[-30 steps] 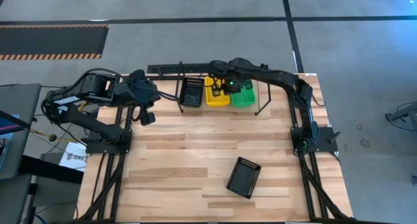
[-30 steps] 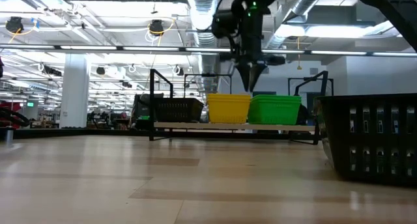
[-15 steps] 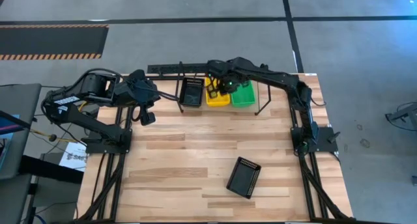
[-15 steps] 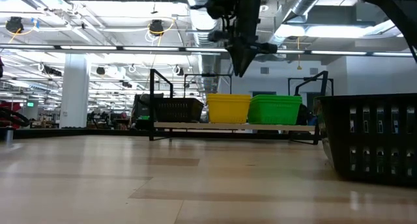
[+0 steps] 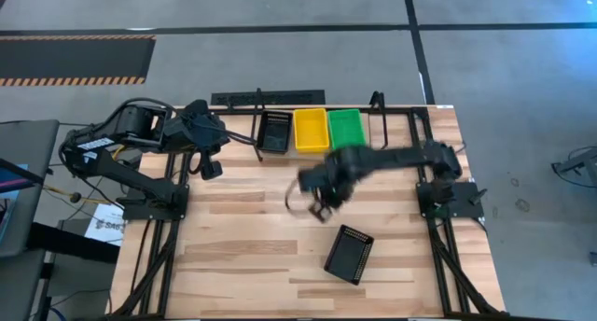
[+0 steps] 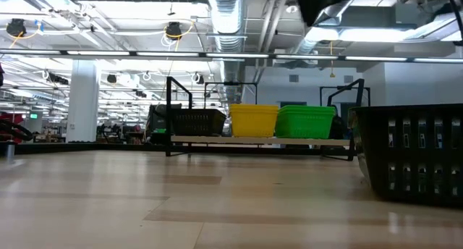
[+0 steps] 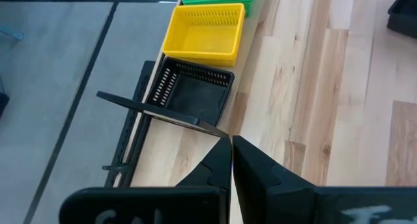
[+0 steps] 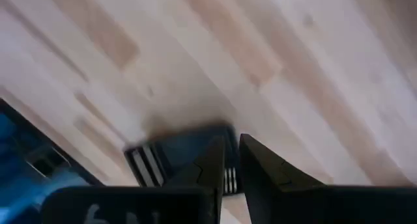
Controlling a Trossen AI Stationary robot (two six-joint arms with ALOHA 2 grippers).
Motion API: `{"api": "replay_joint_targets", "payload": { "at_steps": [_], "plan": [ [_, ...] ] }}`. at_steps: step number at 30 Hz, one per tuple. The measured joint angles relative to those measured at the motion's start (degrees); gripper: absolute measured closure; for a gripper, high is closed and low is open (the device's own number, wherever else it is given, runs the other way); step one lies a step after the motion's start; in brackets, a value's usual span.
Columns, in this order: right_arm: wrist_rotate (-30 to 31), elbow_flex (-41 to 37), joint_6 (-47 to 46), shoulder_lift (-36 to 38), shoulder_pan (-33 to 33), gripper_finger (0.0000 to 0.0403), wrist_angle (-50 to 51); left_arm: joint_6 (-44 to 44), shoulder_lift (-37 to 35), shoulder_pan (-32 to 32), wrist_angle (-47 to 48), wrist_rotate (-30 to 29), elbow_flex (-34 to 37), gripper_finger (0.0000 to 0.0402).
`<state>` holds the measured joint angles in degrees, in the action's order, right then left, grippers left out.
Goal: Stack baskets on shelf by color
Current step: Stack the black bin on top of the black bins on the shelf
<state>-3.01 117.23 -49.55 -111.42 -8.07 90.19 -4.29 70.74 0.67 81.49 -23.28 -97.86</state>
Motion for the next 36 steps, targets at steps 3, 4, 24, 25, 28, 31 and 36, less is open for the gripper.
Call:
{"api": "replay_joint_targets", "payload": {
  "at_steps": [3,4,24,25,28,31,36],
  "plan": [
    [0.8,-0.5,-3.1,0.1,-5.8,0.0336,-0.9,-0.2,0.0,0.0,-0.1,0.0,0.0,0.04],
    [0.9,-0.5,-3.3,0.1,-7.5,0.0336,-0.5,-0.6,0.0,0.0,-0.1,0.0,0.0,0.04],
    [0.3,-3.6,-13.6,-7.9,-18.9,0.033,-0.2,-11.3,0.7,0.0,0.1,2.0,0.0,0.04],
    [0.3,-5.2,-13.6,-7.8,-18.7,0.0326,-0.2,-11.4,0.6,0.0,0.1,2.0,0.0,0.04],
    [-0.7,-9.8,-13.6,-7.5,-17.7,0.0303,-0.2,-11.4,0.7,0.0,0.1,2.0,0.0,0.04],
    [-2.6,-14.8,-11.3,-7.5,-16.3,0.0269,-0.8,-11.2,0.7,0.0,0.1,2.0,0.0,0.04],
    [-3.0,-19.5,-8.9,-7.5,-13.0,0.0206,-1.0,-11.1,0.7,0.0,0.2,2.9,0.0,0.04]
  ]
}}
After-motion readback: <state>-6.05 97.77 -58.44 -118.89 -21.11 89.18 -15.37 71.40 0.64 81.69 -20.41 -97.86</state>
